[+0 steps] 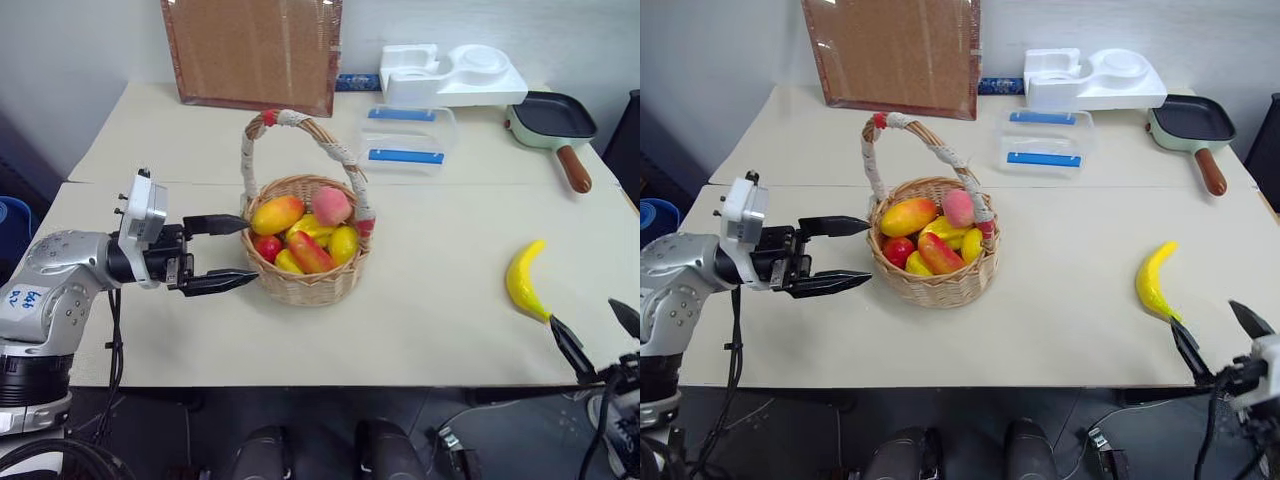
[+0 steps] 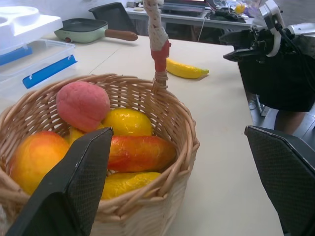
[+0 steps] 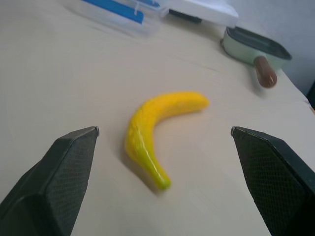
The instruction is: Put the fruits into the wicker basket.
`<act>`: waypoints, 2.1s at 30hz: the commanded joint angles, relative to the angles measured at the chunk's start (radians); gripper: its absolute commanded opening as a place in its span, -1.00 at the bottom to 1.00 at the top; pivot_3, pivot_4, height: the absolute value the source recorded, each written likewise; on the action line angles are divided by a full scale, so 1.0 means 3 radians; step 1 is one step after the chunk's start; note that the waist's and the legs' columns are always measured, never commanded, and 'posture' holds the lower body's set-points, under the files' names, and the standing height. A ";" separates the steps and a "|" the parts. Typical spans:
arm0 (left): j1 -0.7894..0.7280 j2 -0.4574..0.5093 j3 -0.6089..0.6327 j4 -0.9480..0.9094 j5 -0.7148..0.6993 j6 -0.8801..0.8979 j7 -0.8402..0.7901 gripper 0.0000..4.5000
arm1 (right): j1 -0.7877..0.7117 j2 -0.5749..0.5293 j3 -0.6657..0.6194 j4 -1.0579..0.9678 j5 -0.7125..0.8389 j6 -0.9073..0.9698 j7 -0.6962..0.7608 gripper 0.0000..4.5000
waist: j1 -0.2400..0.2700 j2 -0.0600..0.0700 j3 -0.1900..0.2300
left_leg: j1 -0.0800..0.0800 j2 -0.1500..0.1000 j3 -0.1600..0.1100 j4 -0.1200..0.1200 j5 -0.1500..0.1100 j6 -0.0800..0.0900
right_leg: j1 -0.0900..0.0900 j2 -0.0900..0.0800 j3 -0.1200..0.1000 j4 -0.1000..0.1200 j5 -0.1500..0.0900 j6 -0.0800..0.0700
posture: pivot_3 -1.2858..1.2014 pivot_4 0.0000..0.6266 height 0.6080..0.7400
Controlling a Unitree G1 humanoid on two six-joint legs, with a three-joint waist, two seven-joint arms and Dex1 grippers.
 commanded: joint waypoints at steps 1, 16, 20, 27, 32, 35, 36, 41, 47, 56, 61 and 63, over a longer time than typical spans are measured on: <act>-0.0048 -0.0039 0.0029 -0.0073 -0.0033 -0.0032 -0.0030 1.00 | -0.0045 -0.0110 -0.0003 -0.0289 0.0270 0.0272 -0.0189 0.99 | -0.0024 0.0000 0.0000 | 0.0000 0.0000 0.0000 0.0000 0.0000 0.0000 | -0.0001 0.0000 0.0000 0.0001 0.0000 0.0000 | 0.03 -0.52 1.00; 0.0046 -0.0205 -0.0051 -0.0546 -0.0195 0.0219 0.0061 1.00 | -0.2129 -0.1969 0.1276 0.0312 0.0649 0.4098 -0.1225 0.99 | 0.0082 0.0000 0.0001 | -0.0018 -0.0005 -0.0012 0.0010 -0.0001 0.0009 | -0.0003 -0.0004 -0.0005 -0.0008 0.0000 0.0000 | 0.03 -0.52 1.00; 0.0130 -0.0218 0.0007 -0.0663 -0.0231 0.0243 0.0136 1.00 | -0.2438 -0.1982 0.1682 0.0580 0.0364 0.3955 -0.1185 0.92 | 0.0076 0.0000 0.0001 | -0.0022 -0.0007 -0.0014 0.0010 0.0000 0.0012 | -0.0004 -0.0005 -0.0004 -0.0013 0.0002 0.0003 | 0.03 -0.52 1.00; 0.0228 -0.0177 0.0147 -0.0759 -0.0263 0.0258 0.0243 1.00 | -0.2598 -0.1947 0.2006 0.0953 0.0115 0.3748 -0.0934 0.68 | 0.0072 0.0000 0.0001 | -0.0022 -0.0006 -0.0008 0.0008 0.0000 0.0011 | -0.0004 -0.0003 -0.0005 -0.0015 0.0003 0.0005 | 0.03 -0.52 1.00; 0.0222 -0.0126 0.0212 -0.0731 -0.0262 0.0257 0.0250 1.00 | -0.2651 -0.1883 0.1961 0.1030 0.0188 0.3489 -0.0578 -0.04 | 0.0072 0.0000 0.0001 | -0.0021 -0.0006 0.0000 0.0011 0.0000 0.0011 | -0.0001 -0.0003 -0.0005 -0.0016 0.0004 0.0007 | 0.03 -0.52 1.00; 0.0271 -0.0084 0.0352 -0.0710 -0.0312 0.0290 0.0297 1.00 | -0.2683 -0.1887 0.1851 0.0884 0.0329 0.2887 0.0021 -0.52 | 0.0062 0.0001 0.0001 | -0.0021 -0.0006 0.0004 0.0010 0.0000 0.0011 | -0.0004 -0.0003 -0.0004 -0.0016 0.0004 0.0007 | 0.03 -0.52 1.00; 0.0281 -0.0076 0.0372 -0.0710 -0.0321 0.0295 0.0305 1.00 | -0.2686 -0.1888 0.1838 0.0879 0.0334 0.2783 0.0113 -0.60 | 0.0058 0.0001 0.0001 | -0.0020 -0.0005 0.0004 0.0008 0.0000 0.0011 | -0.0005 -0.0002 -0.0003 -0.0016 0.0004 0.0007 | 0.03 -0.52 1.00; 0.0605 -0.0030 0.0711 -0.0669 -0.0412 0.0372 0.0389 1.00 | -0.2917 -0.2137 0.1903 0.0113 0.1000 0.3039 0.1054 -0.62 | 0.0048 0.0006 0.0004 | -0.0019 -0.0002 -0.0002 0.0006 0.0000 0.0011 | -0.0007 -0.0001 -0.0001 -0.0016 0.0004 0.0007 | 0.03 -0.52 1.00; 0.0913 0.0037 0.0834 -0.0648 -0.0416 0.0403 0.0348 1.00 | -0.2818 -0.2773 0.2281 -0.0687 0.1522 0.3702 0.1773 -0.62 | 0.0096 -0.0003 0.0001 | -0.0021 0.0000 -0.0029 0.0009 -0.0005 0.0012 | 0.0005 -0.0005 -0.0014 -0.0022 0.0004 0.0006 | 0.03 -0.52 1.00; 0.0943 0.0017 0.0880 -0.0635 -0.0434 0.0399 0.0414 1.00 | -0.3654 -0.1790 0.2531 -0.1016 0.1956 0.3947 0.1109 -0.62 | 0.0025 -0.0003 0.0001 | -0.0020 -0.0001 -0.0015 0.0011 -0.0008 0.0012 | -0.0003 -0.0008 -0.0010 -0.0019 0.0008 0.0006 | 0.03 -0.52 1.00; 0.0941 0.0007 0.0894 -0.0658 -0.0454 0.0404 0.0467 1.00 | -0.4126 -0.0965 0.2827 -0.0859 0.1759 0.4057 0.0361 -0.62 | -0.0011 -0.0003 0.0001 | -0.0023 -0.0001 -0.0016 0.0008 -0.0006 0.0009 | -0.0008 -0.0008 -0.0011 -0.0009 0.0008 0.0006 | 0.03 -0.52 1.00; 0.0966 0.0011 0.0920 -0.0679 -0.0475 0.0415 0.0488 1.00 | -0.4264 -0.0720 0.2952 -0.0747 0.1616 0.4097 0.0091 -0.62 | -0.0014 -0.0003 0.0001 | -0.0026 -0.0003 -0.0015 0.0010 -0.0007 0.0010 | -0.0010 -0.0009 -0.0010 0.0005 0.0008 0.0006 | 0.03 -0.52 1.00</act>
